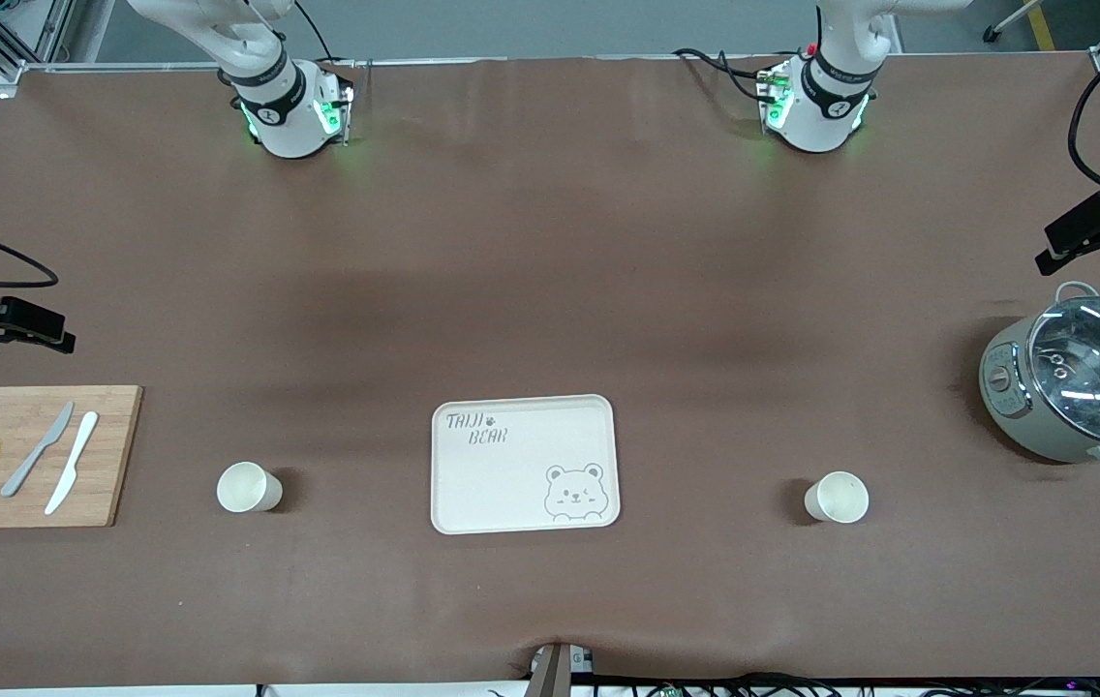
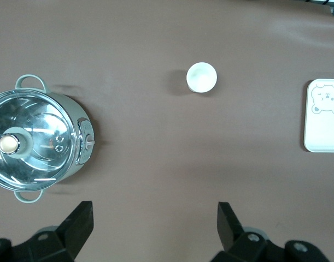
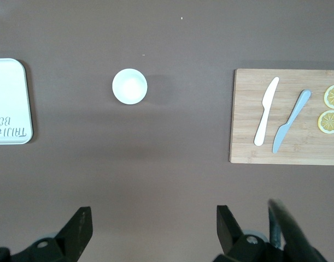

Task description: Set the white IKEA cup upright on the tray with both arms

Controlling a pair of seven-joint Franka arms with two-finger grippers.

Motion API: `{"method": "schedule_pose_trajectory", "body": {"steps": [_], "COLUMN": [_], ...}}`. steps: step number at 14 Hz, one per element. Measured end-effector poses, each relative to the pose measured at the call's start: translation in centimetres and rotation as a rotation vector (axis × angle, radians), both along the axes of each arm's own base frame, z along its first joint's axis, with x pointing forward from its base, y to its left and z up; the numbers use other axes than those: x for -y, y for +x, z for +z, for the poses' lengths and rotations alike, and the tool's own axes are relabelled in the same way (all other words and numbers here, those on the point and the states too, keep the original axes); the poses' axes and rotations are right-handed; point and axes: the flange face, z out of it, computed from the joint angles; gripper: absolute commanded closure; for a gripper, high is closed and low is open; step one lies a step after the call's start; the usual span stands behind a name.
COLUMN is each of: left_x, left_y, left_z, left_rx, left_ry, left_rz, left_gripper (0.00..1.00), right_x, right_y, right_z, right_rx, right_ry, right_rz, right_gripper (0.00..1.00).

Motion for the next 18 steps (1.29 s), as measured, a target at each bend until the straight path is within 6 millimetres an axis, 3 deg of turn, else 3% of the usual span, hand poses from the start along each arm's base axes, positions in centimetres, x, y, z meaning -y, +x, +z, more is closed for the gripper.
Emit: {"method": "schedule_pose_trajectory", "body": {"steps": [8, 13, 18], "left_x": [-0.1, -1.1, -1.1], "left_y": [0.6, 2.4, 6.4], "left_z": [-1.2, -5.0, -10.3], "left_rx": [-0.024, -0.085, -0.058], "left_ry": [0.002, -0.002, 0.011], "left_rz": [0.002, 0.025, 0.030], "left_gripper": [0.00, 0.00, 0.00], "right_x": [-0.2, -0.2, -0.1], "right_y": [0.0, 0.0, 0.4], "right_z": [0.0, 0.0, -0.1], "right_rx": [0.001, 0.001, 0.019], "right_ry": [0.001, 0.001, -0.001], "right_rz": [0.004, 0.004, 0.002], "right_gripper": [0.00, 0.00, 0.00]}}
